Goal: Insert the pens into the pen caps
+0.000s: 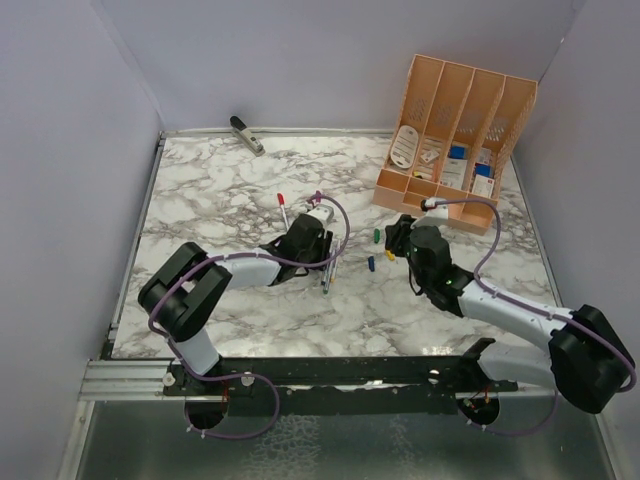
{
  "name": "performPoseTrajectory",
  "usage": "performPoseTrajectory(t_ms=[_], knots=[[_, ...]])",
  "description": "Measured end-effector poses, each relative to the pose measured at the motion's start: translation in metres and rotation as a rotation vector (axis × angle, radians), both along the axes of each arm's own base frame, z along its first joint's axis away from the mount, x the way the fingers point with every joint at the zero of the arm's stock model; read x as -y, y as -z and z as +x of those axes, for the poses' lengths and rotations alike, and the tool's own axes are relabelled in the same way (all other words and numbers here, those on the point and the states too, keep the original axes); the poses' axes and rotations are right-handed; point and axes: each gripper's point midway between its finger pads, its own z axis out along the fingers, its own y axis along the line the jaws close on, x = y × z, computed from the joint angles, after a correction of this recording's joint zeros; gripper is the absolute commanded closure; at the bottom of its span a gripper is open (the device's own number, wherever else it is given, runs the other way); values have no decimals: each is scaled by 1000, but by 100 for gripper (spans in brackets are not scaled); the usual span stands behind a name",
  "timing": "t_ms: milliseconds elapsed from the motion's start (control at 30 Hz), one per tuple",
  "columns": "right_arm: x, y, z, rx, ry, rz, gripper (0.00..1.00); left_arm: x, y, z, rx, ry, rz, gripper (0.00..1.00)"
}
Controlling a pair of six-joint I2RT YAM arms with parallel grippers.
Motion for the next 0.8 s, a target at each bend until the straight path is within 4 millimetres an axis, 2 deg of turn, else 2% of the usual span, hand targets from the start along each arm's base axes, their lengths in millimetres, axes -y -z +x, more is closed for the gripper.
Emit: performPoseTrajectory(t_ms=[300,433,633,800], knots=[[0,9,1,-23,6,-10,66,4,5,0,19,-9,43,60],[0,20,1,-48,12,-24,69,7,6,-1,39,-15,82,61],[-2,40,2,-97,5,-61,70,5,8,-2,50,-33,110,72],[-13,55,3,-148,-38,-79,72,3,9,-3,53,-45,123,85]])
